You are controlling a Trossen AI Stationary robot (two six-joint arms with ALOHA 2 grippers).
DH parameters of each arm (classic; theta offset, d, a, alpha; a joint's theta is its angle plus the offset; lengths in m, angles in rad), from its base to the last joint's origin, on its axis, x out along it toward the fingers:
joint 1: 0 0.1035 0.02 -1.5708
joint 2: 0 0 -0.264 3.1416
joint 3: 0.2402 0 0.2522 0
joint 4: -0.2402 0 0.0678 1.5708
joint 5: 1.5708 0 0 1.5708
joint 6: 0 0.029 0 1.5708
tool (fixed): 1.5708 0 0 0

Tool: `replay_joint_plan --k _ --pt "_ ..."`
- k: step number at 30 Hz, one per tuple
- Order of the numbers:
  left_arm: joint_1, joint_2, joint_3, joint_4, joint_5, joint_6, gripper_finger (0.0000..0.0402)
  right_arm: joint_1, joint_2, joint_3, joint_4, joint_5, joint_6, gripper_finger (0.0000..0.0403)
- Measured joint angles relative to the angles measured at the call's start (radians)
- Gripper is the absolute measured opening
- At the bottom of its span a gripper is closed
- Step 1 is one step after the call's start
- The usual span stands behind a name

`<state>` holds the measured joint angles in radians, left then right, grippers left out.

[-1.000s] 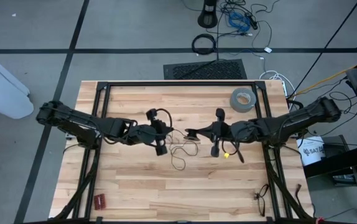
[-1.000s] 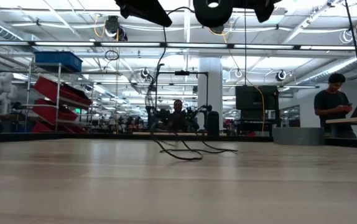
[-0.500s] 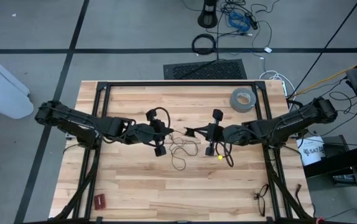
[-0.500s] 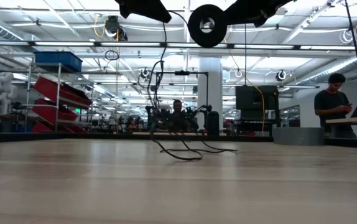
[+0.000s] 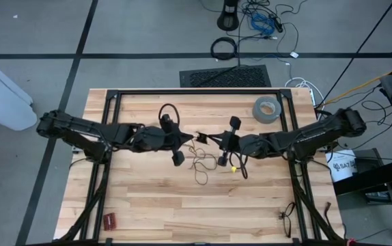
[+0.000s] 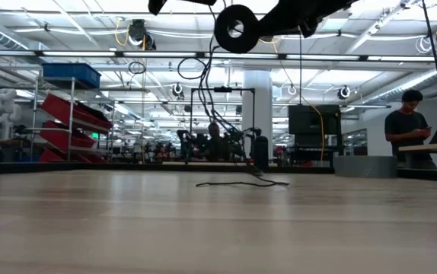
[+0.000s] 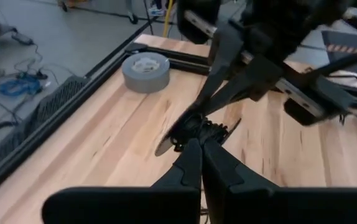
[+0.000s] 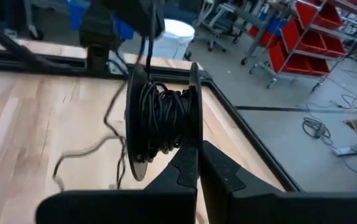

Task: Coil cords
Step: Coil the black wire onto the spool

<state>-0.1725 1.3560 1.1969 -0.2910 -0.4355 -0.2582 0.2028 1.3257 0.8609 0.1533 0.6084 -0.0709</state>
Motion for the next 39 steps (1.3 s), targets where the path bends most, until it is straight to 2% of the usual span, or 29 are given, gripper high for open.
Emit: replay_joint_plan --k 4,8,15,18,30,33,39 --pt "0.012 0.000 0.000 0.000 0.003 -0.063 0.0001 -0.019 0.024 0.000 0.061 0.007 -0.005 0.0000" --pt "0.016 0.004 0.000 0.021 0.007 -0.099 0.0001 -0.027 0.061 0.000 0.103 0.065 0.000 0.0000" --pt "0.016 0.062 0.000 0.110 0.021 -0.104 0.0001 -0.034 0.101 0.000 0.218 0.087 -0.001 0.0000" --pt "0.016 0.093 0.000 0.160 0.021 -0.105 0.0001 -0.033 0.102 0.000 0.219 0.126 0.005 0.0000" --pt "0.014 0.174 0.000 0.232 0.019 -0.104 0.0009 -0.033 0.102 0.000 0.216 0.125 0.006 0.0000" --pt "0.008 0.175 0.000 0.234 0.017 -0.104 0.0034 -0.033 0.102 0.000 0.215 0.123 0.006 0.0000" --pt "-0.014 0.175 0.000 0.251 0.005 -0.103 0.0132 -0.033 0.101 0.000 0.216 0.123 0.006 0.0000"
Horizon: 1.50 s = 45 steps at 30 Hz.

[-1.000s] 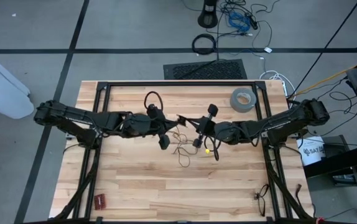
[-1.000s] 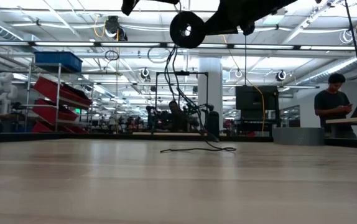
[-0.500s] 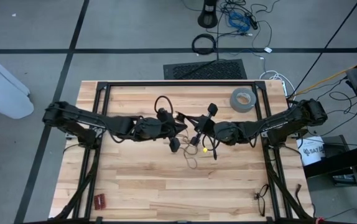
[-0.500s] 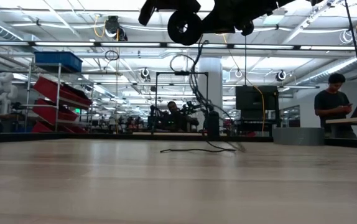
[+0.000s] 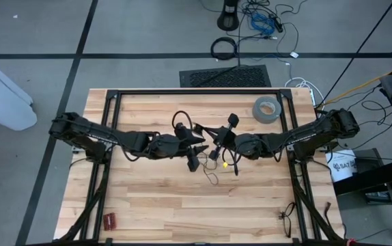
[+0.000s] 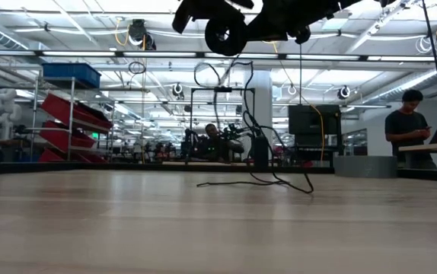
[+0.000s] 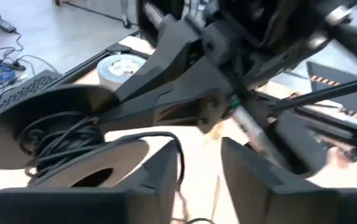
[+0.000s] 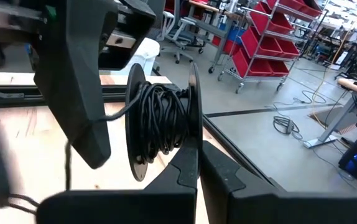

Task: Coil cords
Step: Coil the black wire onto the spool

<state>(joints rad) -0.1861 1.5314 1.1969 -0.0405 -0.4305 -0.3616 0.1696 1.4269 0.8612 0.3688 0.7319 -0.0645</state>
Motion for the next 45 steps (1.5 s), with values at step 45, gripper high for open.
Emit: replay_joint_plan --k 45 --pt "-0.281 0.098 -0.027 0.013 -0.481 0.219 0.0235 0.000 -0.206 0.000 -0.058 -0.351 0.078 0.0000"
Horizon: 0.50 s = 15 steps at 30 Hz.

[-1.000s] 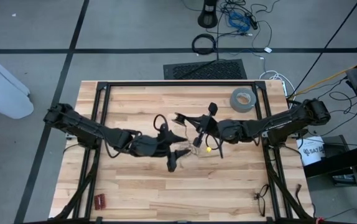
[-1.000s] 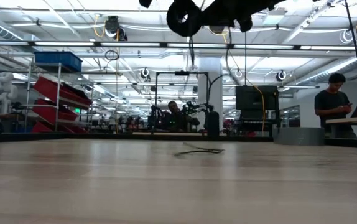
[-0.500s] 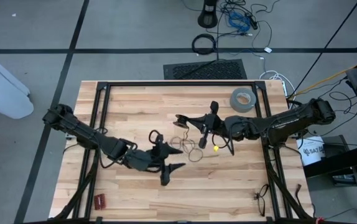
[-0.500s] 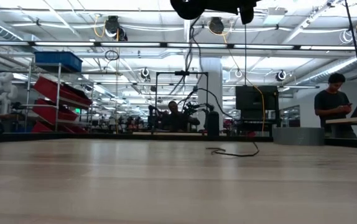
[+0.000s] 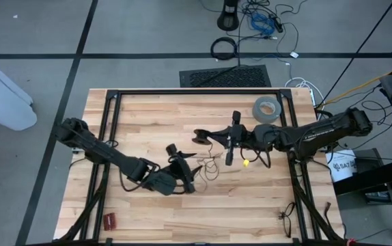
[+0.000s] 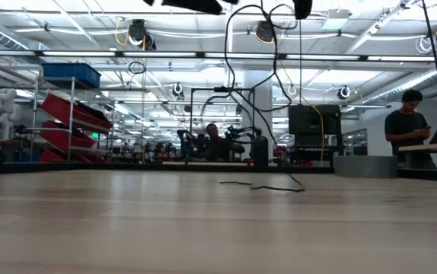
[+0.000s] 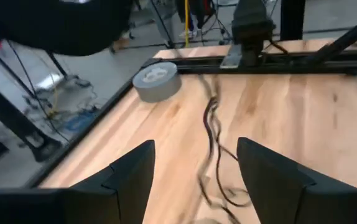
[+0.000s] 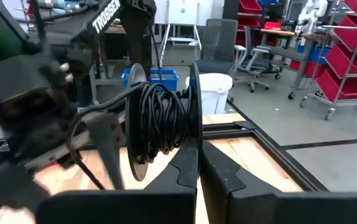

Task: Coil cords
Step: Coil the black wire onto the spool

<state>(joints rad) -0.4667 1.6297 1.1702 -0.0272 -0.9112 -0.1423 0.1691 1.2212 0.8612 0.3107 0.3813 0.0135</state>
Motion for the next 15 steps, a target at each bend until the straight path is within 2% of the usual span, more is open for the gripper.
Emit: replay_joint_plan --k 6,12,15 --pt "0.011 0.049 0.000 0.261 0.043 0.242 0.0235 0.003 -0.018 0.000 -0.013 -0.021 0.002 0.0000" --pt "0.049 0.059 0.000 0.268 0.044 0.280 0.0235 0.003 -0.030 0.000 -0.044 -0.022 0.005 0.0000" --pt "0.071 0.060 0.000 0.247 0.089 0.279 0.0230 0.003 -0.030 0.000 -0.044 -0.022 0.005 0.0000"
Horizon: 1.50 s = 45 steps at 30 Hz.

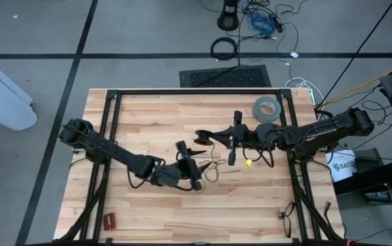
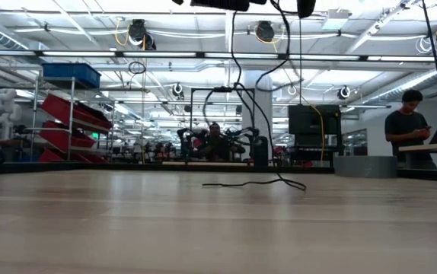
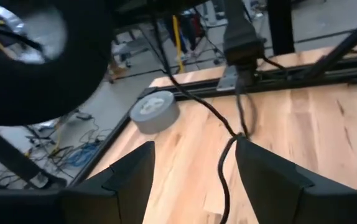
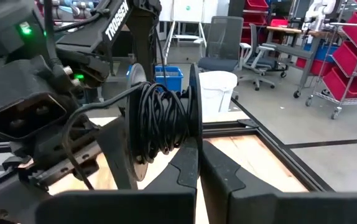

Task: Coil cords
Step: Coil the black wire onto the spool

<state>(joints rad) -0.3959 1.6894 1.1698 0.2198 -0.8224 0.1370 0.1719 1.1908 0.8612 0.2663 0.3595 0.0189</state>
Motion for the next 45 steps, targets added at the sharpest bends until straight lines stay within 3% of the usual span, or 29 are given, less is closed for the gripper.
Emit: replay_joint_plan --k 6,16,29,45 --pt "0.016 0.000 0.000 -0.001 0.116 0.000 0.0166 0.000 0.000 0.000 0.000 0.000 0.000 0.0000" --pt "0.015 0.000 0.000 -0.092 0.120 -0.048 0.0013 0.000 0.000 0.000 0.001 -0.024 0.000 0.0000" --pt "-0.038 0.000 0.000 -0.172 0.120 -0.137 0.0008 0.026 -0.070 0.000 -0.020 -0.027 0.009 0.0000" --pt "-0.041 0.000 0.001 -0.443 0.128 -0.286 0.0008 0.139 -0.269 0.000 -0.023 -0.022 -0.075 0.0000"
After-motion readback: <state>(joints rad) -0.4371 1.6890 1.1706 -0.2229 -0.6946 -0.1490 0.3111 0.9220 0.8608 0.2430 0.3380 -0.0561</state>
